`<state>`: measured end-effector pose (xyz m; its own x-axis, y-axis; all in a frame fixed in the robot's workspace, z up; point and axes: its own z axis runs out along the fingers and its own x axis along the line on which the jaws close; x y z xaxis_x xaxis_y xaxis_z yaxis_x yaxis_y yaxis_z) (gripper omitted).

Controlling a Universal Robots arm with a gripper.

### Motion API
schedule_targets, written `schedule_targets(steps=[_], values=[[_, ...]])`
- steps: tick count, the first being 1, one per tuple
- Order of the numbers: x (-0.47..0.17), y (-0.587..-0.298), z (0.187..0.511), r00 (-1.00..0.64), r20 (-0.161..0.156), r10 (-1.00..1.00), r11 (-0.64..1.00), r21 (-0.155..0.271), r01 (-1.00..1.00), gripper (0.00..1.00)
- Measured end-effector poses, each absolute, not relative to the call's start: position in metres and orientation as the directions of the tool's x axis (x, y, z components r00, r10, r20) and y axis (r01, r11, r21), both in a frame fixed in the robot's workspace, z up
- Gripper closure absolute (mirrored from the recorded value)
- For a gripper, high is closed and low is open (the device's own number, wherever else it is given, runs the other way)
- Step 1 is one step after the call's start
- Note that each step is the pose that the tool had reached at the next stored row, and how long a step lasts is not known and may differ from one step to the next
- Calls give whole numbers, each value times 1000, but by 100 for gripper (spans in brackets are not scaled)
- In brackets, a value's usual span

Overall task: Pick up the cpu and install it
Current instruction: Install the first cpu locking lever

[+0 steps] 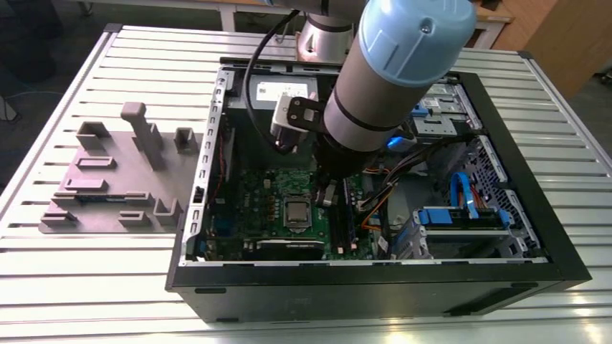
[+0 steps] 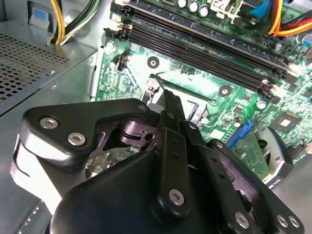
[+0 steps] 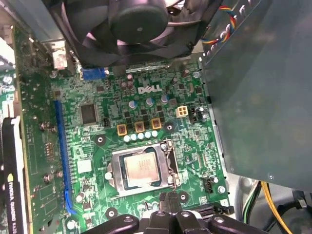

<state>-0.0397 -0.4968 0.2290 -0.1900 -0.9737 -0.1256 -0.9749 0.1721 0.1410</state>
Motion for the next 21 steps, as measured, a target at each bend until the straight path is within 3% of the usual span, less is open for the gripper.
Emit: schedule_targets(steps=[7, 13, 21], values=[[-40, -498, 229, -148, -126, -981, 132, 133, -982, 89], [-40, -498, 228, -132, -94, -987, 119, 129, -984, 89], [-40, -498, 226, -72, -91, -993, 60, 126, -990, 89]])
